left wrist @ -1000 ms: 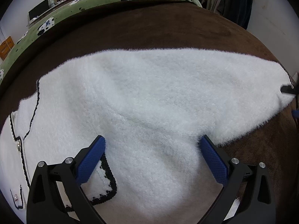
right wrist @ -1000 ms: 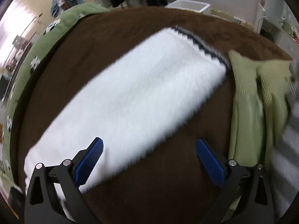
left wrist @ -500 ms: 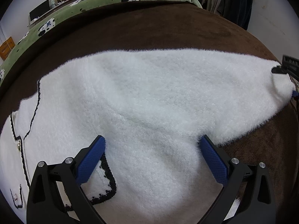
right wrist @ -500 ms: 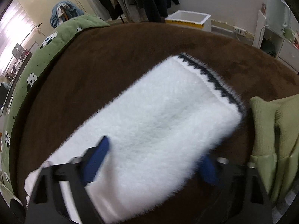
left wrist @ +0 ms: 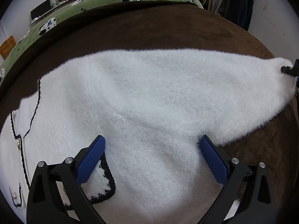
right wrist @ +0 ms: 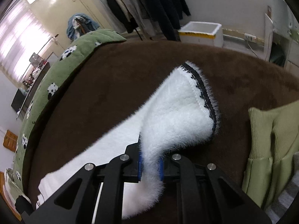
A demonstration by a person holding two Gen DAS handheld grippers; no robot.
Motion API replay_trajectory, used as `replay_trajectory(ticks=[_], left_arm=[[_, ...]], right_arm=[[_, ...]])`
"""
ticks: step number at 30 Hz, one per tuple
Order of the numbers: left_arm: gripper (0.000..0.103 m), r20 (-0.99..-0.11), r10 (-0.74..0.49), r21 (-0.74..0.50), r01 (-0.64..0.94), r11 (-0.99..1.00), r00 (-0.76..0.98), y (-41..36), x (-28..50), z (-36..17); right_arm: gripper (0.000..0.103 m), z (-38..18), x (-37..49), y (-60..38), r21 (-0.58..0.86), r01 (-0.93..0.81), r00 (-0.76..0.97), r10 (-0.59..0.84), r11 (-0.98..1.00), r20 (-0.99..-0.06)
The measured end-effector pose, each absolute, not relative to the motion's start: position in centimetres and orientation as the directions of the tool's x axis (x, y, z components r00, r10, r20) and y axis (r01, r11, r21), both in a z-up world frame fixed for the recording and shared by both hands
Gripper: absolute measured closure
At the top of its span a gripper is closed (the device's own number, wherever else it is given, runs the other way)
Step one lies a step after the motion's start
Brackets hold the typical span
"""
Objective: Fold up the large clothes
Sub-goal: 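Lift the sleeve with the right tool and fold it across the cardigan body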
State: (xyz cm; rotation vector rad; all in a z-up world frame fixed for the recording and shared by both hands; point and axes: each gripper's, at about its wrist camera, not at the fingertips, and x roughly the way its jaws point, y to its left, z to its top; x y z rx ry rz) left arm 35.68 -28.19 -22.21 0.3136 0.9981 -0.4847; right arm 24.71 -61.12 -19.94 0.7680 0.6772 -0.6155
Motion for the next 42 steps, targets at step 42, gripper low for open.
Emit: replay_trajectory(ticks=[42], left_arm=[[0.006, -0.746, 0.238, 0.179, -0.157, 0.971, 0.622, 10.1, 16.8, -13.5]], right_arm=[[0.09, -10.6, 32.9, -13.1, 0.15, -0.075, 0.689, 0.16, 0.986, -0.707]])
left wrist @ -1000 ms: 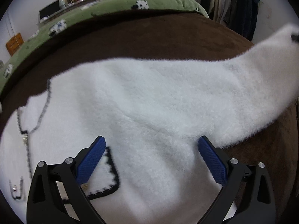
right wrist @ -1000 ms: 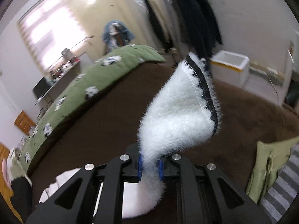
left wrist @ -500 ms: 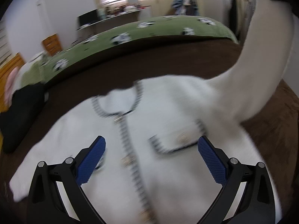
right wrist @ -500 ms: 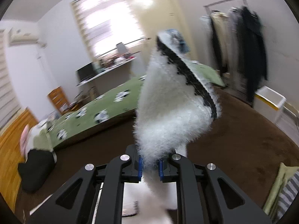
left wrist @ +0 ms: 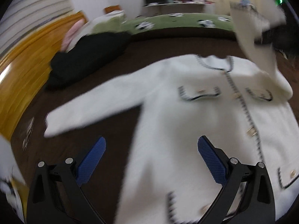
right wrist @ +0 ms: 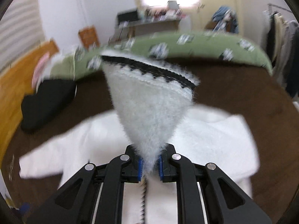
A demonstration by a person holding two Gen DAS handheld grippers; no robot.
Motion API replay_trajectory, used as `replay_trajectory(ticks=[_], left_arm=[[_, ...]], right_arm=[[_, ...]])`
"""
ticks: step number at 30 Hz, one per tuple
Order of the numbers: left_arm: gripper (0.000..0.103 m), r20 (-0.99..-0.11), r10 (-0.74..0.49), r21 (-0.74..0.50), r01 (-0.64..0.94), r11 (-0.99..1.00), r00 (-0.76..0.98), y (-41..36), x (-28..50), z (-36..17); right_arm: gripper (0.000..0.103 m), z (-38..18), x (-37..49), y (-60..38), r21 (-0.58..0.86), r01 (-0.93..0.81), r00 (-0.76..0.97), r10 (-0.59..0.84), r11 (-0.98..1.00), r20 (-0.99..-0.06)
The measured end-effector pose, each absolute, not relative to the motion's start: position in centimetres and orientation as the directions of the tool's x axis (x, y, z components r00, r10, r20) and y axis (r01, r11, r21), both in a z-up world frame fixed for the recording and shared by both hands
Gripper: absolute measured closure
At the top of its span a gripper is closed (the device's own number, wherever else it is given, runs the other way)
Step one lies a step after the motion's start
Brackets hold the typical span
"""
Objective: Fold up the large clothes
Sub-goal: 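Lift the sleeve with the right tool and fold it across the cardigan body, then open the right tool to release the sleeve onto the body and withdraw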
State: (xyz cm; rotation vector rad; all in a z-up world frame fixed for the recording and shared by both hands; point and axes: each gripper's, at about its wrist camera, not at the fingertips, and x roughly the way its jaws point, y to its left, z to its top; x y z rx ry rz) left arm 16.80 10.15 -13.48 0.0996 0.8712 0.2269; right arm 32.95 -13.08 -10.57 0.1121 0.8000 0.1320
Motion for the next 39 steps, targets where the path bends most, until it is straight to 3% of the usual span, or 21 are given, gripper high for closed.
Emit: replay_trajectory(ticks=[7, 14, 16, 18, 20, 29, 34, 39], left_arm=[[0.006, -0.749, 0.272, 0.168, -0.224, 0.96, 0.604, 14.2, 13.9, -14.4], [0.006, -0.755, 0.25, 0.152, -0.208, 0.966, 0.607, 14.4, 12.8, -14.9], [0.006, -0.757, 0.245, 0.145, -0.21, 0.967, 0.606, 14.4, 12.8, -14.8], [0.006, -0.754, 0.242, 0.138, -0.213, 0.967, 0.61, 14.1, 12.7, -14.4], [0.006, -0.75, 0.232, 0.124, -0.213, 0.969, 0.62, 13.9, 12.4, -13.7], [0.006, -0.72, 0.202, 0.081, -0.209, 0.975, 0.664, 12.5, 11.8, -10.3], [0.006, -0.711, 0.136, 0.047, -0.146, 0.988, 0.69, 9.4, 13.9, -9.5], [0.006, -0.711, 0.064, 0.011, -0.08, 0.997, 0.7, 5.1, 18.2, -10.9]], right_arm=[[0.089, -20.5, 33.0, -5.5, 0.062, -0.149, 0.529, 0.133, 0.987, -0.838], [0.082, -22.6, 32.8, -4.0, 0.022, -0.146, 0.505, 0.093, 0.989, -0.858], [0.074, -22.6, 33.0, -4.0, 0.028, -0.163, 0.497, 0.107, 0.986, -0.861], [0.04, -22.5, 32.8, -3.8, 0.077, -0.188, 0.48, 0.16, 0.979, -0.863], [0.022, -21.5, 32.0, -3.8, 0.079, -0.184, 0.512, 0.164, 0.98, -0.843], [0.013, -13.5, 28.4, -9.1, 0.166, -0.206, 0.632, 0.261, 0.964, -0.729], [0.01, -11.9, 29.0, -14.5, 0.101, -0.202, 0.638, 0.209, 0.974, -0.741], [0.01, -13.9, 30.5, -18.9, 0.045, -0.197, 0.608, 0.158, 0.979, -0.778]])
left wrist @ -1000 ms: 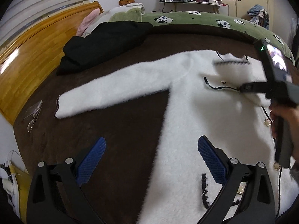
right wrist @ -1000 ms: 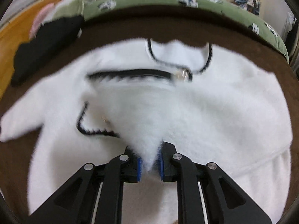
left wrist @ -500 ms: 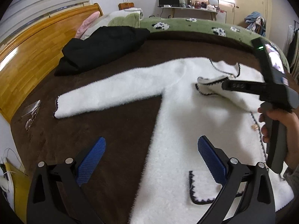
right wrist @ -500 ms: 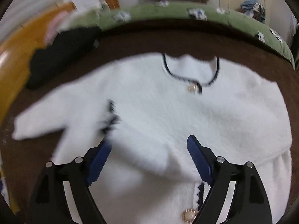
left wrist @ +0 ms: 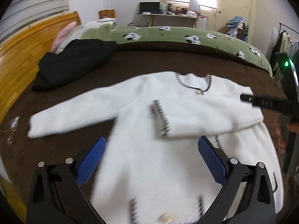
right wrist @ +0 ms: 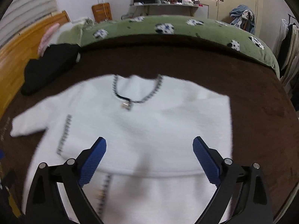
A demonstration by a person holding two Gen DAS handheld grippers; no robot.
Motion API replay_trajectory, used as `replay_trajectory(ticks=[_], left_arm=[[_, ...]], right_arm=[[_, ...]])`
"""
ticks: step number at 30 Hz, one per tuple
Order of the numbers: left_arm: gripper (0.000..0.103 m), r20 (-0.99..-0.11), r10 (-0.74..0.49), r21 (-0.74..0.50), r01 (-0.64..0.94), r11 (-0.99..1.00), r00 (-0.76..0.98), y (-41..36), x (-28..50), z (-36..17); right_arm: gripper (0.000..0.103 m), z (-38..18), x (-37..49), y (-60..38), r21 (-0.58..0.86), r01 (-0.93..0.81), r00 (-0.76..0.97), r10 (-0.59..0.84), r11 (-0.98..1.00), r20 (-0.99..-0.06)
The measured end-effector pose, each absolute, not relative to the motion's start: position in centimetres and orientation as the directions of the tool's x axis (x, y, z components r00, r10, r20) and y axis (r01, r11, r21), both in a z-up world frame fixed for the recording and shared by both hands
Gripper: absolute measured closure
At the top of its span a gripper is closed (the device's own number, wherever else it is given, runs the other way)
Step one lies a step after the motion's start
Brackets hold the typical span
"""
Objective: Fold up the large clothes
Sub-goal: 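Open the right tool to release the sleeve onto the body and withdraw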
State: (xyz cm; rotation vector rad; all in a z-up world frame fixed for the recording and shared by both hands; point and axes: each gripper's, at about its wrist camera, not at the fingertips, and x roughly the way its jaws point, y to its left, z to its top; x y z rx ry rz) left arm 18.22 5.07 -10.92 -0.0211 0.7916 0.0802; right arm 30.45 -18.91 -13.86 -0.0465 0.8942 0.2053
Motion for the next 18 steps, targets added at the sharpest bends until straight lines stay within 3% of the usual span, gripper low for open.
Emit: replay_trajectory(ticks=[8, 18], left_arm=[[0.006, -0.719, 0.006, -0.031, -0.041, 0.999, 0.695, -1.1, 25.7, -15.9], [0.006, -0.798, -0.001, -0.054, -0.069, 0.996, 0.602, -1.1, 28.4, -22.0]], right_arm=[[0.01, -19.5, 33.8, -23.0, 0.009, -0.156, 0.585, 0.099, 0.988, -0.805], [0.004, -24.2, 36.4, -23.3, -0.017, -0.183, 0.579, 0.094, 0.983, -0.81]])
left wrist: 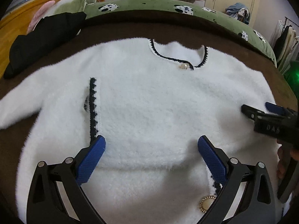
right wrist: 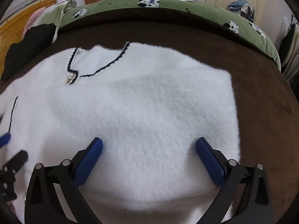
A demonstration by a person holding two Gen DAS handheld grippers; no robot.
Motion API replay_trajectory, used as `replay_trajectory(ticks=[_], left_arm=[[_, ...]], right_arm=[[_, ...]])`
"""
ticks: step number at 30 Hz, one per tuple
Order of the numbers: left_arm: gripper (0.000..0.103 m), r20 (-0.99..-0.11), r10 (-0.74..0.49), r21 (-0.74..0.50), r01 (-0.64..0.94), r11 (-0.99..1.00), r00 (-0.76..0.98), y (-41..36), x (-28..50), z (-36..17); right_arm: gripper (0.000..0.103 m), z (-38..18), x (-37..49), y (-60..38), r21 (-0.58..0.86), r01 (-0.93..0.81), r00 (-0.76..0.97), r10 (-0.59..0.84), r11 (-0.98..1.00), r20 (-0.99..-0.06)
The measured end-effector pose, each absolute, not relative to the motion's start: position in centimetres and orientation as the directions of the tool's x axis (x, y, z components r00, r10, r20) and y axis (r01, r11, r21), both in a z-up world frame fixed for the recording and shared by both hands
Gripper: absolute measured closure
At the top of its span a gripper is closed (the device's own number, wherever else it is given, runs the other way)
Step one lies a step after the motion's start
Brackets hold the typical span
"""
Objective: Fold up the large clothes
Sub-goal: 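Open the right tool to release the sleeve onto the body and withdraw, then reach the left tool to the other sleeve cuff and grasp it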
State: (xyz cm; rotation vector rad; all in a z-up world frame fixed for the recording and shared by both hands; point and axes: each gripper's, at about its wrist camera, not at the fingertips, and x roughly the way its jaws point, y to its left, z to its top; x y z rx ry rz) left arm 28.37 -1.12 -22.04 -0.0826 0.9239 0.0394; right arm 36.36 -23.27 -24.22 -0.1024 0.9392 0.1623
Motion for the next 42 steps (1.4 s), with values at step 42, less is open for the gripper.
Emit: replay_trajectory(ticks=[42], left_arm=[[0.006, -0.772, 0.292, -0.109, -0.57, 0.814, 0.565, 34.4, 18.0, -20.1]], right_arm=[[0.006, -18.7, 27.9, -6.7, 0.078, -0.328, 0.602, 0.272, 0.941, -0.75]])
